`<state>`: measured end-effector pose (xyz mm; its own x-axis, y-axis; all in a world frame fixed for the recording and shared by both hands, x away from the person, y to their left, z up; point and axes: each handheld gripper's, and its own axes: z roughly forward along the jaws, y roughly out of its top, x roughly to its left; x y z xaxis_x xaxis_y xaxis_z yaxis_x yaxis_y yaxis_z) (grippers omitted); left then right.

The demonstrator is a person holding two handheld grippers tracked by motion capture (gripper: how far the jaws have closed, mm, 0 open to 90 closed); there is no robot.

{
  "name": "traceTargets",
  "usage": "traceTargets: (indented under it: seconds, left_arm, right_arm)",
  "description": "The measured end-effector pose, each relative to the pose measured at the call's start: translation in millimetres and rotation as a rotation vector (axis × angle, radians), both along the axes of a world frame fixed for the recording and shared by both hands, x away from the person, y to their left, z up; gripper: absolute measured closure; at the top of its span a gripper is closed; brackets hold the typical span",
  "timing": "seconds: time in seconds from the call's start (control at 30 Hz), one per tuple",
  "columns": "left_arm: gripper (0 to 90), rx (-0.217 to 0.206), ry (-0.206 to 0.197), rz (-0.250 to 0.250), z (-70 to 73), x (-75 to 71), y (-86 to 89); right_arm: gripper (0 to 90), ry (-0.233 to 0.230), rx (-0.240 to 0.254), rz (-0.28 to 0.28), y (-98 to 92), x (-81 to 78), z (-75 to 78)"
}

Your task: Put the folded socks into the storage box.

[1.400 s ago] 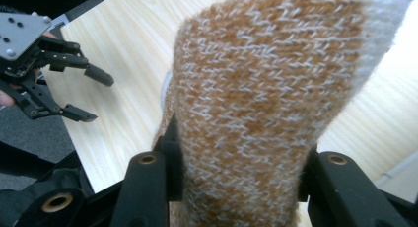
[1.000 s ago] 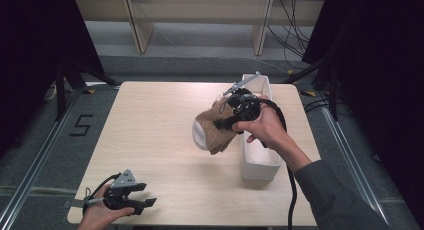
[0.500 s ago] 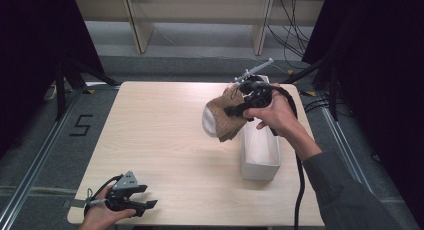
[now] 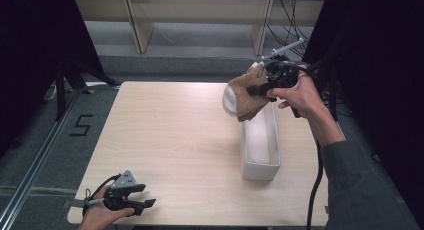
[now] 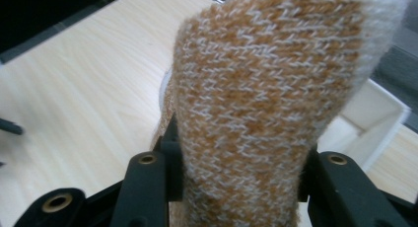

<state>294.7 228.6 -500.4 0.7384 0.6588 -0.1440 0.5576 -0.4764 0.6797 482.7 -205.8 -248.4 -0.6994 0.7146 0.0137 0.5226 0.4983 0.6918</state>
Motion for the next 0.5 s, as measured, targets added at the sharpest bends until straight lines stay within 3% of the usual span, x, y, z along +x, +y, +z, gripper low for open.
traceTargets:
  seconds: [0.3, 0.33, 0.5]
  left_arm:
    - [33.9, 0.007, 0.002, 0.002, -1.4, 2.3, 1.1]
    - [33.9, 0.008, 0.001, 0.002, -1.2, 2.4, 1.2]
    - [33.9, 0.0, -0.007, 0.01, -1.5, 2.6, 0.8]
  right_arm:
    - [57.7, 0.002, -0.058, -0.067, -33.9, 27.3, -20.8]
    - [57.7, 0.0, -0.043, -0.076, -36.4, 29.6, -23.3]
    - [57.7, 0.007, -0.066, -0.081, -47.0, 40.3, -34.1]
